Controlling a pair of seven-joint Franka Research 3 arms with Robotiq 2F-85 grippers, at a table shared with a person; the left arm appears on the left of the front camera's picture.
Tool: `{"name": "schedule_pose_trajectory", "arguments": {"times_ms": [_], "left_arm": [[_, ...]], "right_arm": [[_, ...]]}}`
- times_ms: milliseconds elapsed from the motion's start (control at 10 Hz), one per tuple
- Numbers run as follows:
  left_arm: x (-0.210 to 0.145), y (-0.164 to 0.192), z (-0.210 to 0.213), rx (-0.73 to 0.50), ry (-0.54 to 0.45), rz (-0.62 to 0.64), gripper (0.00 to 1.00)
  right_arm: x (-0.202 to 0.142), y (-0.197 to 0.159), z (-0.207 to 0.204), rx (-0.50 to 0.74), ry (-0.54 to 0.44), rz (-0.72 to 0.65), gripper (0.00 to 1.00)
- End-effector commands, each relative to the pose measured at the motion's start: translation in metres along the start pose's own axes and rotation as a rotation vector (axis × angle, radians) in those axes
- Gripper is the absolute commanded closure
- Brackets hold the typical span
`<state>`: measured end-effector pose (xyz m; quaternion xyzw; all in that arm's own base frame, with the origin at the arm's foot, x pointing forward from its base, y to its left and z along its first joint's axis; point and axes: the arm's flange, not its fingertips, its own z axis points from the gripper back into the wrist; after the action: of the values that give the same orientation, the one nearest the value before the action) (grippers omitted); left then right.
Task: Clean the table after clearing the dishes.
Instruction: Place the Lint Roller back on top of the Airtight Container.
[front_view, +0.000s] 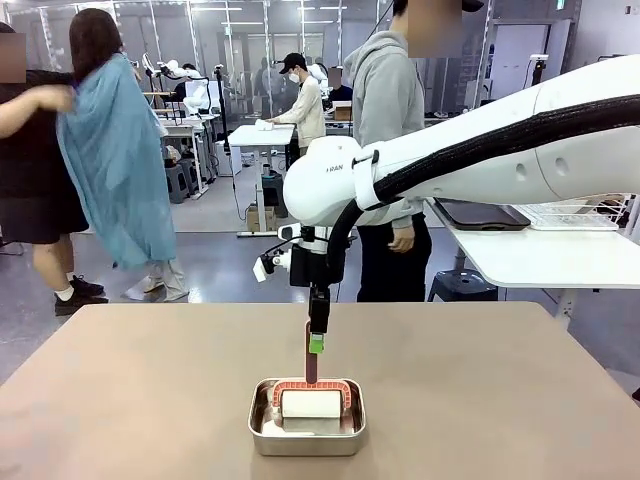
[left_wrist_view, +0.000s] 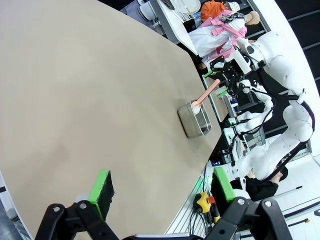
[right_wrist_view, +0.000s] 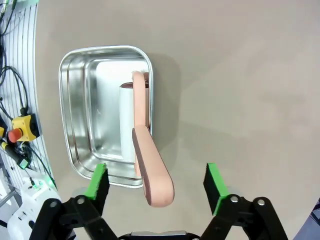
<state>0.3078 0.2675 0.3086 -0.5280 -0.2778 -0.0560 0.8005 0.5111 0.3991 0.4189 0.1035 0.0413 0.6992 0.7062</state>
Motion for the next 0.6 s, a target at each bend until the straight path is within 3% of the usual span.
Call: {"name": "schedule_pose_trajectory", "arguments": {"times_ms": [0,500], "left_arm": [[-0.0009,-0.0055,0.0020,0.019,0.014,0.012,0.00],[-0.0009,-0.0055,0.0020,0.019,0.014,0.012,0.00]], "right_arm": [[-0.0019,0.0092,0.0009,-0.034,-0.001,-0.027,0.00],[0.0004,0.0004,0.0025,-0.007,-0.004,0.000,0.00]]}}
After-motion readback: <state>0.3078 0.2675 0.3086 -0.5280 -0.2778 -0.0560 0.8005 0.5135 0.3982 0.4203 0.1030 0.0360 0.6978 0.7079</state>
